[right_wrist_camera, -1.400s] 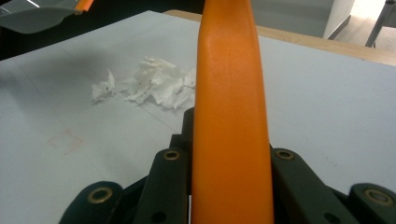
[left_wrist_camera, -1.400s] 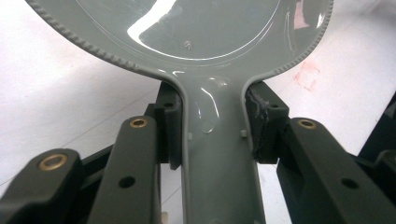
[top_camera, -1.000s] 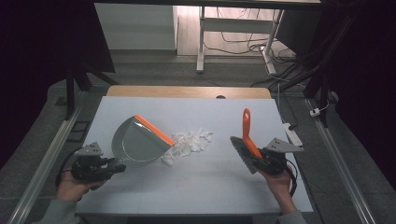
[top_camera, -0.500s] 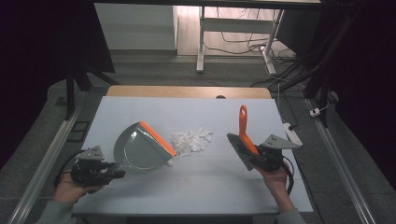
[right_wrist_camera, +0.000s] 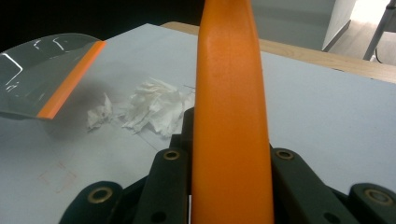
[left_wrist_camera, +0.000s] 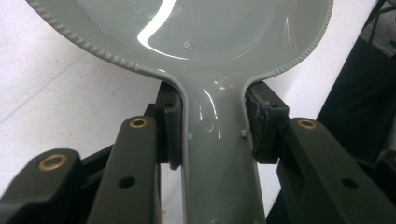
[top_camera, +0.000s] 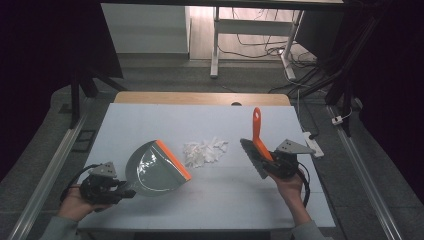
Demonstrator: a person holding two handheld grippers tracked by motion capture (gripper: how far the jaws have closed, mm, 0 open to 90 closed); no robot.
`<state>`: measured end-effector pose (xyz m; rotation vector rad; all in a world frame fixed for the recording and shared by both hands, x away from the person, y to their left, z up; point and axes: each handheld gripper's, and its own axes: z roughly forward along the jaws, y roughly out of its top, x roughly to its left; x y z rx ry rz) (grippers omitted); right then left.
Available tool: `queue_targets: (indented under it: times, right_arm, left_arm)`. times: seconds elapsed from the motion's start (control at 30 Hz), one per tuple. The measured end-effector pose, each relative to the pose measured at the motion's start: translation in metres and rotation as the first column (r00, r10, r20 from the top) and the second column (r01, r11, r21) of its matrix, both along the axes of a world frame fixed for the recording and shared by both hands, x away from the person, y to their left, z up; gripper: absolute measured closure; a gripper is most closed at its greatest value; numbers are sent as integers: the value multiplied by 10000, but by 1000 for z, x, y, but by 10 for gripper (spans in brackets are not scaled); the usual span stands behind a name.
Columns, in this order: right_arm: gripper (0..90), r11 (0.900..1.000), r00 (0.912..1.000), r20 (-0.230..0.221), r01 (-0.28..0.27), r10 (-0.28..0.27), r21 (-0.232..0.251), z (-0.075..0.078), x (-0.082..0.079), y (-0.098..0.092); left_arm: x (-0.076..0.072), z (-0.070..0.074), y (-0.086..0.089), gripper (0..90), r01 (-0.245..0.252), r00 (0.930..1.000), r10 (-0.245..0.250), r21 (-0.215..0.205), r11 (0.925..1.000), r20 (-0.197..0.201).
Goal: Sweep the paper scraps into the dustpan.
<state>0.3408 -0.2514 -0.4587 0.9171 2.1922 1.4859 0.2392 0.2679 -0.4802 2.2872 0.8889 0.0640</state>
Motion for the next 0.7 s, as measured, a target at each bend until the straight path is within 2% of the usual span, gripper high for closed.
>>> queue_targets:
  times: [0.1, 0.27, 0.47, 0.7]
  right_arm:
    - [768, 10000, 10000, -89, 20, -20, 32, -1, 5, 4]
    - [768, 10000, 9998, -180, 6, -5, 45, -3, 9, 9]
    - [768, 9998, 9995, -279, -125, 121, -124, -6, 18, 20]
    - [768, 9997, 9994, -283, -189, 184, -171, -7, 24, 28]
  left_arm:
    - [-2, 0, 3, 611, 167, 9999, -167, -26, 9999, 37]
    - [-4, -4, 7, 611, 229, 9997, -228, 31, 9997, -124]
    - [-8, -4, 13, 611, 223, 9996, -223, 27, 9997, -157]
    - [-8, -12, 15, 611, 410, 9984, -403, 179, 9990, -388]
